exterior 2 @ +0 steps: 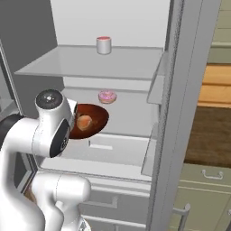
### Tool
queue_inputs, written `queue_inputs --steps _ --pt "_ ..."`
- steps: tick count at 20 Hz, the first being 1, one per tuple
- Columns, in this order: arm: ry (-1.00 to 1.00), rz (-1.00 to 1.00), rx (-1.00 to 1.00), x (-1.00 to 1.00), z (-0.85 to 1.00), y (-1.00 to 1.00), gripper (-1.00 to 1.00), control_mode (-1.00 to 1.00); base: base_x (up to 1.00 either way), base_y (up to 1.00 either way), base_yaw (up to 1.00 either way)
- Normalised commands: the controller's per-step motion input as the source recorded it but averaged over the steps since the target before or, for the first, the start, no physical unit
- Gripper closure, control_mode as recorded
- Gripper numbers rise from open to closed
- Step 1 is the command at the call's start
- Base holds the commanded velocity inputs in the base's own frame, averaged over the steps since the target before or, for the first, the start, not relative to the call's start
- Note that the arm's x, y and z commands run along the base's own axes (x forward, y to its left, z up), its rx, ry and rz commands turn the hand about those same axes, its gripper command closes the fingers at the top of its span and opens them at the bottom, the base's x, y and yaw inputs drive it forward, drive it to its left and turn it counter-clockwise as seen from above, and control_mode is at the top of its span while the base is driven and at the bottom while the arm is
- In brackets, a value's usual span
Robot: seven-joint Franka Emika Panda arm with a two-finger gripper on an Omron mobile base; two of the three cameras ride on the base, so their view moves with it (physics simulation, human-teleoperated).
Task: Pick the chicken drumstick and onion from their plates and place them in the bowl. Then put the bowl in the fridge.
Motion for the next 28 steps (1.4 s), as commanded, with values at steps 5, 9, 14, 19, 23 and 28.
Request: queue_inputs --steps 5,9,14,19,23,28 --pt "0.0 0.0 0.0 0.0 0.0 0.0 1.0 1.0 0.38 -0.14 -0.06" --pt "0.0 -0.07 0.0 0.35 -0.19 -0.35 1.0 -1.0 0.0 0.0 0.0" --pt "0.0 -0.01 0.03 0.84 -0.29 -0.64 1.0 -1.0 0.0 0.0 0.0" --pt "0.0 0.0 0.0 0.82 -0.39 -0.33 1.0 -1.0 0.0 0.0 0.0" --pt "-0.02 0.0 0.0 0.49 -0.45 -0.03 1.0 -1.0 0.0 0.0 0.0" --pt "-0.01 0.0 0.0 0.6 -0.12 -0.13 1.0 -1.0 0.0 0.0 0.0"
